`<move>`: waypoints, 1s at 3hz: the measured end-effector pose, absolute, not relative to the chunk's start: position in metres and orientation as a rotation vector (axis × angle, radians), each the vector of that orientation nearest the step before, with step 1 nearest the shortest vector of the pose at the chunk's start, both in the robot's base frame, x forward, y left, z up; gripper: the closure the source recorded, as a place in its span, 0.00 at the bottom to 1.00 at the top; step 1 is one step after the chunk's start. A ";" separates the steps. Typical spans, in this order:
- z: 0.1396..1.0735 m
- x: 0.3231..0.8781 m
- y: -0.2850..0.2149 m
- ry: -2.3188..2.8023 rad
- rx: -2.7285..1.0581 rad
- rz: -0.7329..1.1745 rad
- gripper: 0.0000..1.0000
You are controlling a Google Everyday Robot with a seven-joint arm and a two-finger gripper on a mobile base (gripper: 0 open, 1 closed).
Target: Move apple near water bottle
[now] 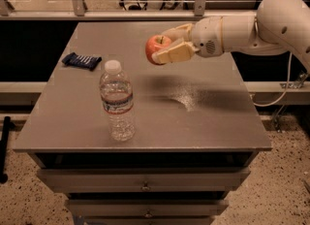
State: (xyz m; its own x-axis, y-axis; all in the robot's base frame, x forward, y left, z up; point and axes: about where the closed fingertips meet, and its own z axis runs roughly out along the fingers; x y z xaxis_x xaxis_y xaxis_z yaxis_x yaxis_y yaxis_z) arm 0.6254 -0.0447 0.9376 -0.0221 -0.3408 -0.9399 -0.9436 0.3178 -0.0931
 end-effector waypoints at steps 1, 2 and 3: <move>0.928 0.611 -0.040 1.554 -1.296 0.826 1.00; 0.923 0.581 -0.040 1.535 -1.441 0.908 1.00; 0.918 0.552 -0.042 1.525 -1.577 0.961 1.00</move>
Offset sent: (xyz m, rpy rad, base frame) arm -0.0838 -0.0049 -0.0191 -0.1281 0.1237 0.4023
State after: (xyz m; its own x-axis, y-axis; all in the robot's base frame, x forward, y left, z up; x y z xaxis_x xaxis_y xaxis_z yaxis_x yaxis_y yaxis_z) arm 0.5522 -0.0424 0.9182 0.0175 -0.4548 -0.8904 -0.9995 -0.0311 -0.0037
